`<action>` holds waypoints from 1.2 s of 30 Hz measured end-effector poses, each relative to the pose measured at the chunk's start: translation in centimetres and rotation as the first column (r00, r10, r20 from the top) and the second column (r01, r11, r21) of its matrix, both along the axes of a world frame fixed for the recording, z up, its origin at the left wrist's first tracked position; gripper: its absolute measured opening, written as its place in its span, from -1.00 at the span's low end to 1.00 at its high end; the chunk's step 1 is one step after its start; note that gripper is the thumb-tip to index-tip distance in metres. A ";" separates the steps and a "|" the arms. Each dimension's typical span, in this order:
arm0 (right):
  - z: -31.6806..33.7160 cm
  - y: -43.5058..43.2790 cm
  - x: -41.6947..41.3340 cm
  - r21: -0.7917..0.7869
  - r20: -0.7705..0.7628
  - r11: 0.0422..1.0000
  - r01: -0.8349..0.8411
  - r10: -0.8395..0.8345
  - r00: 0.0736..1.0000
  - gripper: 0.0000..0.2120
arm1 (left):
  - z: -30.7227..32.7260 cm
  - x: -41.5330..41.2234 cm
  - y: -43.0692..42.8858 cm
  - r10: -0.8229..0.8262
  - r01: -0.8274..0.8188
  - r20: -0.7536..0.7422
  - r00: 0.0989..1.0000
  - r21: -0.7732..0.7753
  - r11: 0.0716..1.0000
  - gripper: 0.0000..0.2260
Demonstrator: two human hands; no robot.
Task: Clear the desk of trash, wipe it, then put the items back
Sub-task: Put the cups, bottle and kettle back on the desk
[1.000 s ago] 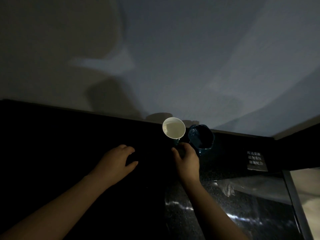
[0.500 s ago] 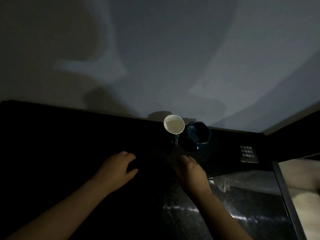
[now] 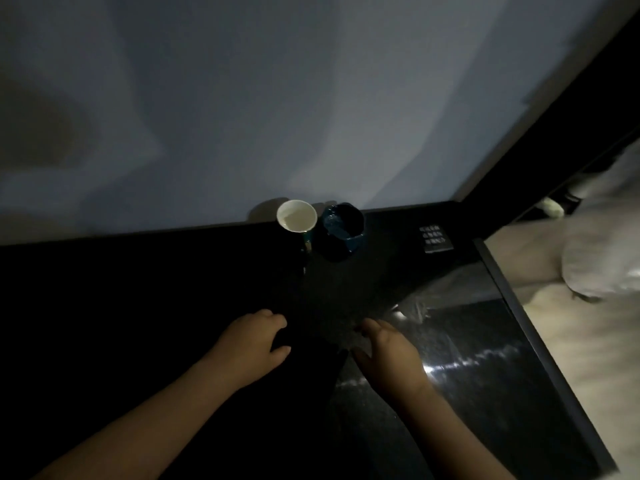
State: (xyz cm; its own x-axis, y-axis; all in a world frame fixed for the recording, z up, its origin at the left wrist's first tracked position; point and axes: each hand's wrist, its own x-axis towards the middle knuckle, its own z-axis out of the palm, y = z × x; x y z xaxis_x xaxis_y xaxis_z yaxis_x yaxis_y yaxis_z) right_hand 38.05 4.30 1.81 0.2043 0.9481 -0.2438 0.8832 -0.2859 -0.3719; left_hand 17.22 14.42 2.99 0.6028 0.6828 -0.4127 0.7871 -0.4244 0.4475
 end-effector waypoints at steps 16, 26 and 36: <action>2.2 -24.7 4.6 -0.052 0.023 0.877 0.478 -0.478 0.878 -0.69 | 0.9 12.6 -15.9 -0.498 0.498 -0.028 0.867 0.001 0.867 -0.60; 2.1 -41.8 1.7 -0.087 0.037 0.619 0.780 -0.781 0.624 -0.65 | 0.9 16.6 -30.4 -0.769 0.770 -0.046 0.638 0.063 0.635 -0.65; 2.4 -51.0 -8.3 -0.089 -0.008 0.179 0.980 -0.984 0.179 -0.67 | 0.0 17.2 -39.0 -0.972 0.970 -0.007 0.235 0.069 0.234 -0.62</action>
